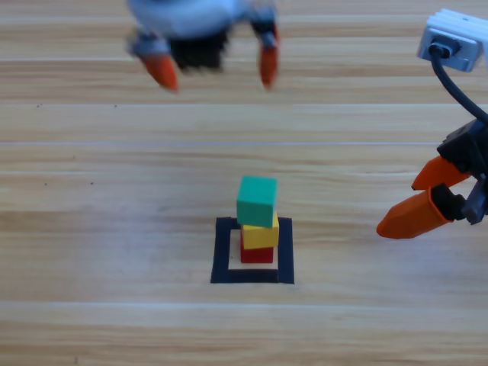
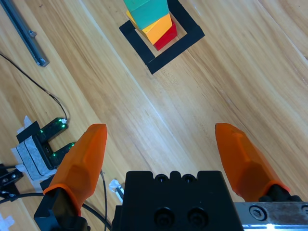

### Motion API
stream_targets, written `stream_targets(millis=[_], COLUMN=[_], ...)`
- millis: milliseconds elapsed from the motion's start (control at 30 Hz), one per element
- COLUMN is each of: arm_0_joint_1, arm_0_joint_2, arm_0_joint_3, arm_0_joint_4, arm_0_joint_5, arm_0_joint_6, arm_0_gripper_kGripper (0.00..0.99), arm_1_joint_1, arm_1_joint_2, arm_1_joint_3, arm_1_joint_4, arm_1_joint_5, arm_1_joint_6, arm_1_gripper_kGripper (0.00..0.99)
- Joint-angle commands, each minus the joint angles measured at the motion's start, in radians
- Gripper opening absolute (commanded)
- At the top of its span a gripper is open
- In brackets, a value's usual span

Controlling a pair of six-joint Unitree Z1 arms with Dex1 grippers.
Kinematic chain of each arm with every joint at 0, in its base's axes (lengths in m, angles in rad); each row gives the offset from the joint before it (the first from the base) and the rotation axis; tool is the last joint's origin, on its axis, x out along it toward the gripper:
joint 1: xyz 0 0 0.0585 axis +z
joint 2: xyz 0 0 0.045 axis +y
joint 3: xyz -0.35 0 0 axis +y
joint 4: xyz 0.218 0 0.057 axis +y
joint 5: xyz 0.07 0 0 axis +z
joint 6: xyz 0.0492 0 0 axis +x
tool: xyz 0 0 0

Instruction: Stack the blocks in the rectangular block: red at the bottom, yellow in the middle, green on top

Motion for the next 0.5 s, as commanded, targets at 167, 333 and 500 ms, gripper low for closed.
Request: stream_targets(millis=[167,333,500], arm_0_joint_1=[-0.304,-0.328,-0.328], arm_0_joint_2=[-0.331,-0.532,-0.595], arm_0_joint_3=[0.524,0.894,1.004], arm_0_joint_4=[-0.307,-0.541,-0.629], arm_0_joint_5=[0.221,0.230,0.239], arm_0_joint_6=[0.028,0.067,0.108], arm_0_gripper_kGripper=[0.990,0.990,0.990], arm_1_joint_1=[-0.019,-0.019,-0.019], arm_1_joint_2=[0.043,0.012,-0.002], arm_1_joint_3=[0.018,0.020,0.021], arm_1_joint_4=[-0.016,-0.016,-0.018], arm_1_joint_5=[-0.013,-0.049,-0.065], arm_1_joint_6=[-0.010,-0.003,0.002], arm_1_gripper_kGripper=[0.990,0.990,0.990])
